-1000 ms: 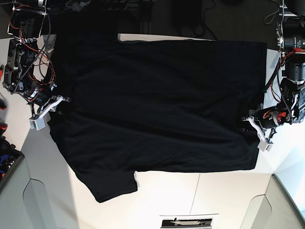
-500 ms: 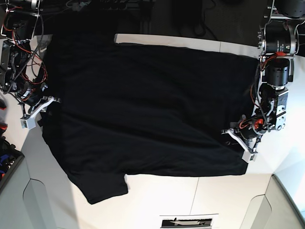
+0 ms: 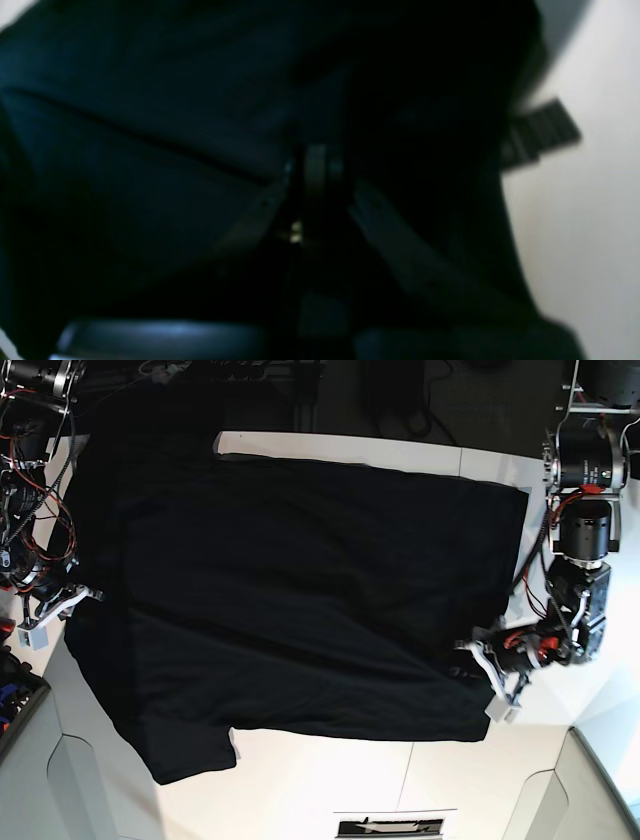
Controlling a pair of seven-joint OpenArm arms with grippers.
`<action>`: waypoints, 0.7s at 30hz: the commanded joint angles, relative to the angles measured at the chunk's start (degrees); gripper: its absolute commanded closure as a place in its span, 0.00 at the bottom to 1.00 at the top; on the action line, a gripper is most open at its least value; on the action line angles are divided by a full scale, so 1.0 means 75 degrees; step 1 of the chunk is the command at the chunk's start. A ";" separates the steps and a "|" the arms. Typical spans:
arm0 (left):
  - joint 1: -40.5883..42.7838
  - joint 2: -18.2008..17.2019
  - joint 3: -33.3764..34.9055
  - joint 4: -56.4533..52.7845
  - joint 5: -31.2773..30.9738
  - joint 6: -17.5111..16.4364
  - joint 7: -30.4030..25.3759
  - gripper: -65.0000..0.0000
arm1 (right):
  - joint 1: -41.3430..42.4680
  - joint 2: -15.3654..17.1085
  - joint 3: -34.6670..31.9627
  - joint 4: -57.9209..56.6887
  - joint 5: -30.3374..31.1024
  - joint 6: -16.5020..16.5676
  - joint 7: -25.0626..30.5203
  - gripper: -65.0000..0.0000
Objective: Layout the t-shirt on the table in an organized manner, then fold the t-shirt properly
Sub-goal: 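Pull the shirt edges apart with both grippers to flatten it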
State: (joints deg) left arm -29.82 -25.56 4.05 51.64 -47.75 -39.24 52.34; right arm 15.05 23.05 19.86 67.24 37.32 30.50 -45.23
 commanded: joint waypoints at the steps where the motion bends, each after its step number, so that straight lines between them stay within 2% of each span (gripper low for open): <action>1: -0.0184 -0.0239 -0.0044 0.0414 -0.0440 -0.0101 0.0038 0.79 | 0.0131 0.0184 0.0052 0.0221 0.0128 0.0055 0.0044 1.00; 5: 0.0210 -0.0688 -0.0044 0.0895 -0.0641 -0.0101 0.0286 0.79 | 0.0131 0.0160 0.0052 0.0344 0.0344 0.0055 -0.0350 1.00; 10: 0.0851 -0.0941 -0.0044 0.0895 -0.0871 -0.0101 0.0280 0.79 | 0.0061 0.0169 0.0052 0.0344 0.0332 0.0050 -0.0717 1.00; 13: 0.1241 -0.0953 -0.0044 0.0901 -0.0976 -0.0101 0.0192 0.79 | 0.0064 0.0189 0.0052 0.0344 0.0289 0.0052 -0.0583 1.00; 15: 0.1483 -0.0950 -0.0044 0.0901 -0.0906 -0.0101 -0.0061 0.79 | 0.0064 0.0178 0.0050 0.0341 -0.0038 0.0052 -0.0321 1.00; 18: 0.1629 -0.0921 -0.0044 0.0901 -0.0525 -0.0101 -0.0551 0.79 | 0.0117 0.0085 0.0032 0.0303 -0.0391 0.0047 0.0251 1.00; 21: 0.1612 -0.0863 -0.0044 0.0901 -0.0143 -0.0101 -0.0723 0.79 | 0.0323 -0.0073 -0.0125 -0.0099 -0.0568 0.0047 0.0262 1.00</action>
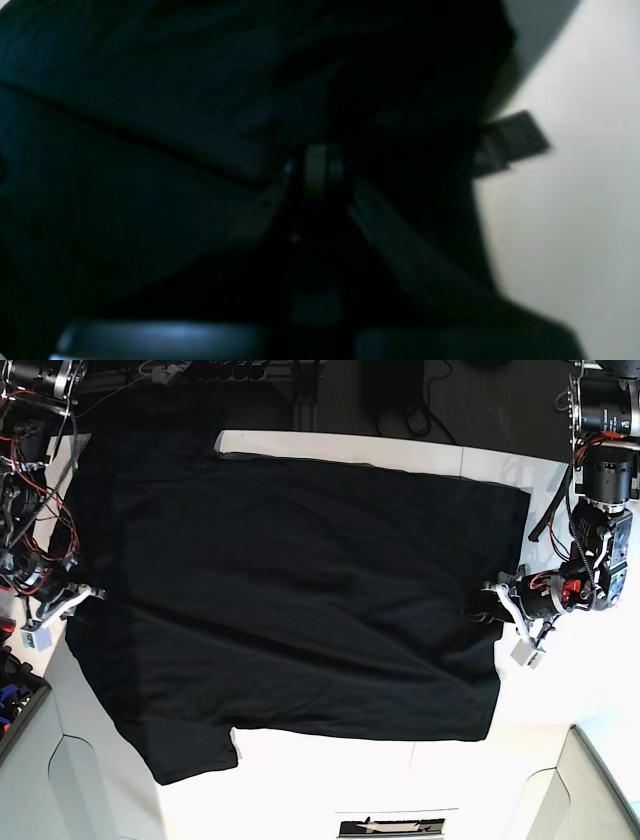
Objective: Layout the t-shirt on the table in an organized manner, then fold the t-shirt properly
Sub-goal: 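Pull the shirt edges apart with both grippers to flatten it, then sweep the left gripper across the shirt middle to smooth wrinkles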
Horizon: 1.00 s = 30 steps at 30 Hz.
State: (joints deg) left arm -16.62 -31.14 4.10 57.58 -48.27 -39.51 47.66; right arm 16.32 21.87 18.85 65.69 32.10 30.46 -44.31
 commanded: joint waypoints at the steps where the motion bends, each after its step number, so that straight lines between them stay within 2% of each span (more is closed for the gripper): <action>1: -0.0149 -0.0111 -0.0050 0.0105 -0.0006 -0.0066 -0.0102 0.79 | 0.0184 0.0035 -0.0064 -0.0058 0.0111 0.0052 0.0140 1.00; 4: -0.0082 -0.0105 -0.0050 0.0096 0.0166 -0.0066 -0.0099 0.79 | 0.0175 -0.0020 -0.0303 -0.0580 -0.0012 0.0055 0.0268 1.00; 8: 0.0082 -0.0105 -0.0050 0.0047 0.0472 0.0055 -0.0140 0.79 | 0.0175 -0.0020 -0.0516 -0.1288 -0.0303 0.0055 0.1017 1.00; 12: 0.0192 -0.0099 -0.0050 -0.0207 0.0790 0.0073 -0.0644 0.79 | 0.0198 -0.0020 -0.0583 -0.1667 -0.0347 0.0055 0.1594 1.00; 15: 0.0131 -0.0079 -0.0050 -0.0385 0.1067 0.0463 -0.1244 0.79 | 0.0309 -0.0017 -0.0580 -0.1699 -0.0764 0.0055 0.1804 1.00; 18: -0.0119 0.0119 -0.0050 -0.0522 0.1792 0.0889 -0.1641 0.79 | 0.0542 -0.0015 -0.0580 -0.1705 -0.1163 0.0055 0.2043 1.00; 24: -0.0679 0.0507 -0.0050 -0.0988 0.2559 0.1011 -0.1795 0.79 | 0.1084 -0.0017 -0.0580 -0.1705 -0.1285 0.0052 0.2081 1.00; 30: -0.1090 0.0271 -0.0050 -0.0956 0.2454 0.1145 -0.1620 0.79 | 0.1448 0.0026 -0.0577 -0.1667 -0.1268 0.0050 0.1967 1.00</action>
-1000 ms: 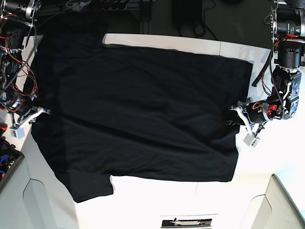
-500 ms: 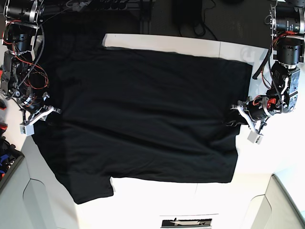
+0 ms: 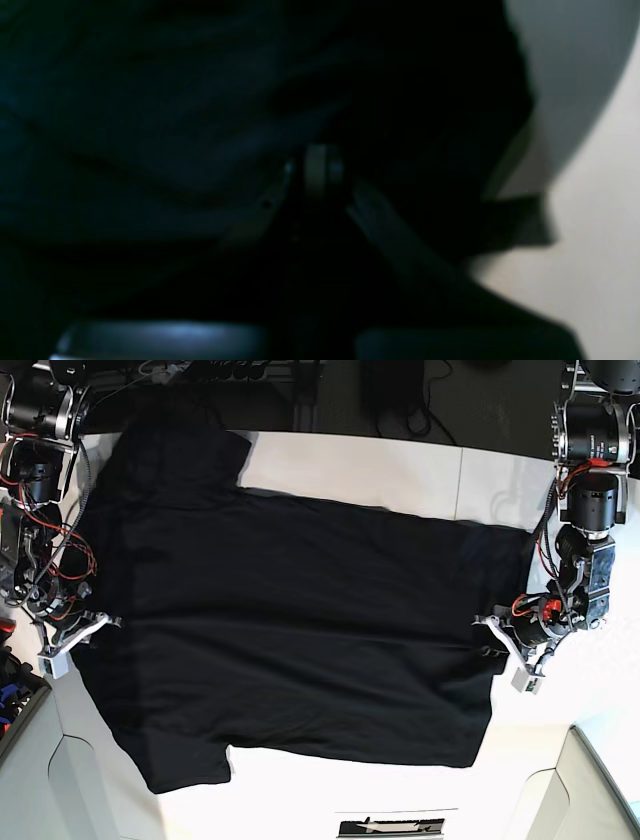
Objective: Layout the t-shirt on the table in an organized manner, then fold the t-shirt properly
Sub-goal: 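Sweep the left gripper across the shirt middle to smooth wrinkles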
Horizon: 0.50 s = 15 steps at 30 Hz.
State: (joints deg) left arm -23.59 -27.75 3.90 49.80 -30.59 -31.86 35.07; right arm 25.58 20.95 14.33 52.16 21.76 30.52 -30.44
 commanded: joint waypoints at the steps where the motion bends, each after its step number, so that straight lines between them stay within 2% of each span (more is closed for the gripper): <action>1: -0.0157 -0.0280 -0.0023 0.0207 -0.0090 0.0055 0.0233 0.79 | 0.0219 0.0154 0.0032 0.0210 0.0187 0.0044 0.0055 1.00; 6: 0.0064 -0.0761 -0.0023 0.1102 -0.1853 -0.1086 0.1638 0.79 | 0.0032 0.0163 0.0224 0.0956 0.0825 0.0038 -0.0968 1.00; 10: 0.0420 -0.1052 -0.0023 0.1973 -0.2958 -0.1086 0.1993 0.79 | -0.0405 0.0154 0.0443 0.1909 0.1274 0.0017 -0.1445 1.00; 15: 0.0927 -0.0956 -0.0023 0.3462 -0.3369 -0.1086 0.2052 0.79 | -0.1154 0.0154 0.0781 0.2833 0.1276 0.0015 -0.1944 1.00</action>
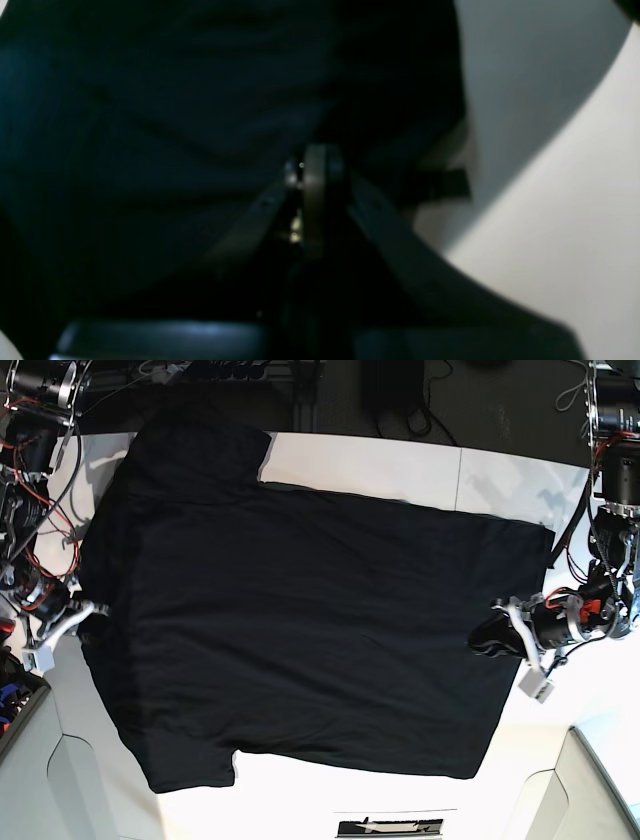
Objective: Layout the t-shirt on the table in an organized manner, then fold the t-shirt properly
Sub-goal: 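Sweep the left gripper across the shirt middle to smooth wrinkles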
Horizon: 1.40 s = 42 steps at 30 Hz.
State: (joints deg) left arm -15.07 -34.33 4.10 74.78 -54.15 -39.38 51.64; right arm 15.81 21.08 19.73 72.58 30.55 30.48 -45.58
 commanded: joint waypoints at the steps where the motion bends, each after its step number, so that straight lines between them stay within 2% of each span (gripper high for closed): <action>1: -0.0119 0.0020 -0.0047 0.0408 -0.0227 -0.0083 -0.0154 0.79 | -0.0032 0.0134 0.0114 0.0198 0.0114 0.0020 0.0070 1.00; 6: 0.0023 0.0854 -0.0041 0.0880 -0.0064 -0.0083 -0.0160 0.80 | -0.0944 0.0134 0.0367 0.0388 0.0248 0.0017 -0.0038 1.00; 10: -0.0032 0.1932 -0.0041 0.0880 0.0052 -0.0083 -0.0399 0.96 | -0.1734 0.0152 0.0903 0.0842 0.0478 0.0023 -0.0157 1.00; 14: -0.0262 0.3477 0.0108 0.0877 0.1209 -0.0083 -0.1239 0.99 | -0.2410 0.0149 0.1521 0.1282 0.0801 0.0026 -0.0259 1.00; 17: -0.0402 0.4555 0.0641 0.0799 0.2218 -0.0083 -0.1635 0.99 | -0.2929 0.0149 0.1868 0.1533 0.1049 0.0035 -0.0475 1.00; 19: -0.0513 0.5117 0.1131 0.0554 0.2841 -0.0083 -0.1784 0.99 | -0.3252 0.0152 0.2020 0.1673 0.1078 0.0055 -0.0510 1.00; 22: -0.0650 0.5777 0.1801 -0.0044 0.3541 0.0303 -0.1894 0.99 | -0.3730 0.0169 0.2229 0.1859 0.1075 0.0052 -0.0530 1.00; 24: -0.0659 0.5777 0.2122 -0.0507 0.3891 0.0495 -0.2046 0.99 | -0.4042 0.0242 0.2398 0.1958 0.1139 0.0052 -0.0527 1.00; 26: -0.0653 0.5777 0.2573 -0.0921 0.3896 0.0778 -0.2500 0.99 | -0.4345 0.0321 0.2620 0.2136 0.1227 0.0055 -0.0530 1.00; 28: -0.0653 0.5777 0.2862 -0.1303 0.4004 0.1023 -0.2629 0.99 | -0.4639 0.0417 0.2838 0.2372 0.1262 0.0055 -0.0527 1.00; 35: -0.0653 0.5777 0.2973 -0.1722 0.4351 0.1017 -0.2731 0.99 | -0.5365 0.0717 0.3179 0.2853 0.1274 0.0052 -0.0525 1.00; 42: -0.0656 0.5777 0.2804 -0.1740 0.4986 0.1052 -0.2763 0.99 | -0.5453 0.0740 0.3191 0.2868 0.1276 0.0052 -0.0458 1.00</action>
State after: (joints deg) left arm -18.57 8.29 25.28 61.01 -16.03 -31.31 32.27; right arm -25.06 25.39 42.92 93.12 39.44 30.65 -50.13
